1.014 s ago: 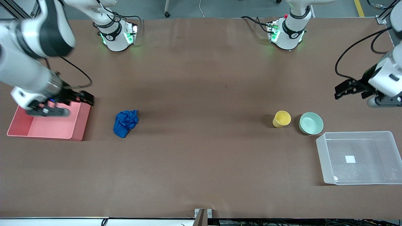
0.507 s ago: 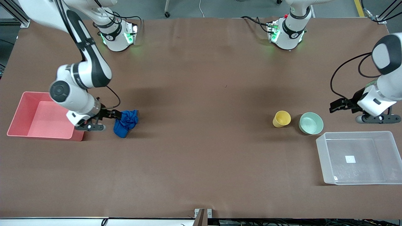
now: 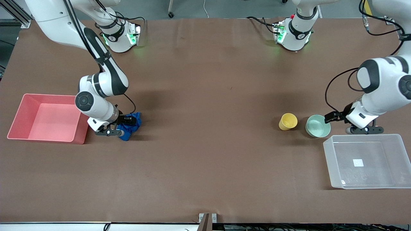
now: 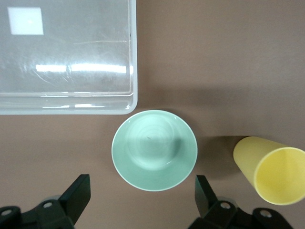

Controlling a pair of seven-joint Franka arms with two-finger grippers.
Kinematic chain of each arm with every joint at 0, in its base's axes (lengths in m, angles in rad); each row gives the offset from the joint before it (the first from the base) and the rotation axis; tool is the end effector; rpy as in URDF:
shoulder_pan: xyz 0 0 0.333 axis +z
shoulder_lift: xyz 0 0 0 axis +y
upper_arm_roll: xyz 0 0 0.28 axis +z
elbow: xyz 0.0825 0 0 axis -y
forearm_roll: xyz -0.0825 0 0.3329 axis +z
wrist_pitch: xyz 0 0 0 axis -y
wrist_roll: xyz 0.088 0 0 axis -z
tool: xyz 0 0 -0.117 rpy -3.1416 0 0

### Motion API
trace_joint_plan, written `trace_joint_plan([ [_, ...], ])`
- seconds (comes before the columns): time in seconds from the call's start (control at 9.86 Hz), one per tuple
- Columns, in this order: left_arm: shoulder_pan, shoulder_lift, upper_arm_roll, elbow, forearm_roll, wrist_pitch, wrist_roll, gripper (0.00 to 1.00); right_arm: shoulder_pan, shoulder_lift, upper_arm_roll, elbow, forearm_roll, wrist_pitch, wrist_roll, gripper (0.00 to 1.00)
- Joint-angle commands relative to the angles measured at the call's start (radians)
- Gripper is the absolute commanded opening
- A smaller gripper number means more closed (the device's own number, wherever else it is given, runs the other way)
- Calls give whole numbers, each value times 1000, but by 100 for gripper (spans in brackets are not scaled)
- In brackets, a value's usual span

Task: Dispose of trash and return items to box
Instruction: 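Grasp the blue cloth with the right gripper while the left gripper grasps the bowl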

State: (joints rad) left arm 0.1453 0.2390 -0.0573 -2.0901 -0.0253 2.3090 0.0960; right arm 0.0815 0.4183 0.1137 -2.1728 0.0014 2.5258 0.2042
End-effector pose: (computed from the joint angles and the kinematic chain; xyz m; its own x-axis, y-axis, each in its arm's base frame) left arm 0.5285 0.0463 0.2979 0.9998 0.0104 -0.0170 0.0110 -0.9994 0.0337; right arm 0.5041 0.1011 0.1937 0.9973 -0.0172 -0.0710 -0.0196 -0.9993 -0.0331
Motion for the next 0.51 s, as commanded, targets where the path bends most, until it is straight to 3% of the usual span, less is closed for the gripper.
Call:
trace_joint_plan([
  [0.0,26,74,-3,-54,-13,119,16,97,3,-15,1,-48,-8,59,21,10],
  [0.1,27,118,-3,-54,-12,168,16,97,-2,-16,1,-41,-6,51,29,1],
  [0.2,28,150,-3,-54,-13,209,16,97,-8,-24,1,-35,-6,33,46,1],
  [0.3,42,173,-3,-54,-12,230,14,97,-11,-50,1,-9,-6,-34,56,1],
  [0.41,46,186,-3,-54,-11,233,14,96,-12,-100,0,51,0,-197,63,1],
])
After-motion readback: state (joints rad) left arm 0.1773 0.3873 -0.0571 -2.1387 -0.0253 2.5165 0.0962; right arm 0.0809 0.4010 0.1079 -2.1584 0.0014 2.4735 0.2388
